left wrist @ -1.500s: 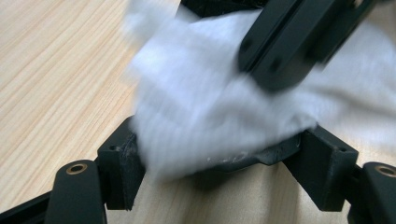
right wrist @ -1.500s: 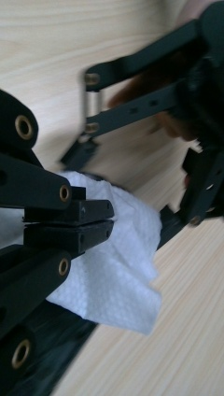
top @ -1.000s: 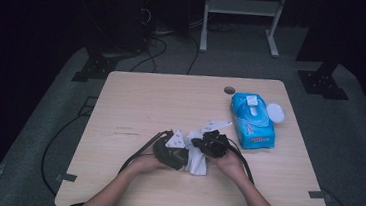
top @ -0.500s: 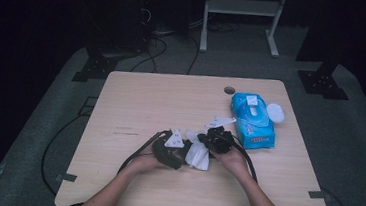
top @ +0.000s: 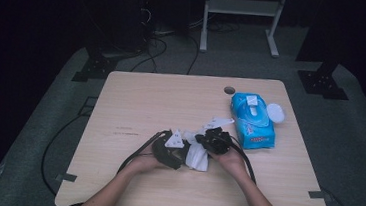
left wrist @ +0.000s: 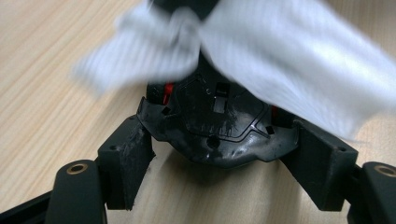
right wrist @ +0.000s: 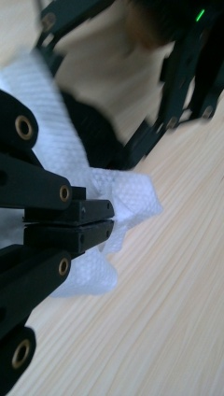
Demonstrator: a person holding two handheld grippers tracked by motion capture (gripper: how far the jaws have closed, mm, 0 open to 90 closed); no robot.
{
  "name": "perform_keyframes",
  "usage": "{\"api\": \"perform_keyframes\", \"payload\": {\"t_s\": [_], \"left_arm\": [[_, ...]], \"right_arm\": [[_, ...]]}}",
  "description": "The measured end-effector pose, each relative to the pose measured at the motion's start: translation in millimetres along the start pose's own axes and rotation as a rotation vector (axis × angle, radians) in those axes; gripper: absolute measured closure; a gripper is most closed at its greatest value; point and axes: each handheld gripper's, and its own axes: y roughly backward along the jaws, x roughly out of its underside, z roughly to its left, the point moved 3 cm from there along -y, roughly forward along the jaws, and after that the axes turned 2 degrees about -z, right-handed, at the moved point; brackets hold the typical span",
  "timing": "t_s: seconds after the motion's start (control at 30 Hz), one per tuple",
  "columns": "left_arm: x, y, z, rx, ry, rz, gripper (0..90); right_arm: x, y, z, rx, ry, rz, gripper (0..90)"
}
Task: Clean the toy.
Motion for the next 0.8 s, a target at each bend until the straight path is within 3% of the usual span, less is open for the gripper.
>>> {"api": "perform_keyframes", "payload": {"t_s": [0.23,0.3,0.4,0.47,0.53,0.63,0.8], "left_arm": [[-0.9,-1.2,-1.4,0.004,-0.01,0.006,26.3],[-1.0,-1.3,-1.8,0.006,-0.01,0.006,26.3],[-1.0,-1.4,-1.8,0.006,-0.008,0.004,26.3],[-0.8,-1.3,-1.8,0.006,-0.007,0.004,26.4],[-0.4,-0.7,-1.6,0.005,-0.008,0.005,26.3],[0.7,0.4,-0.6,0.003,-0.005,0.007,26.4],[0.5,0.3,-0.2,0.002,-0.008,0.01,26.3]], "right_arm": [[20.7,28.1,-25.4,0.053,-0.032,0.005,88.2],[25.7,32.9,-25.6,0.055,-0.04,0.008,88.2],[27.7,33.0,-18.0,0.02,-0.045,-0.003,88.2],[28.8,31.1,-8.3,-0.013,-0.022,0.004,88.1],[29.3,31.9,-3.2,-0.009,0.016,0.01,88.1],[34.8,41.0,-11.4,0.024,0.015,0.019,88.1],[47.6,56.2,-24.2,0.05,-0.044,0.02,88.1]]}}
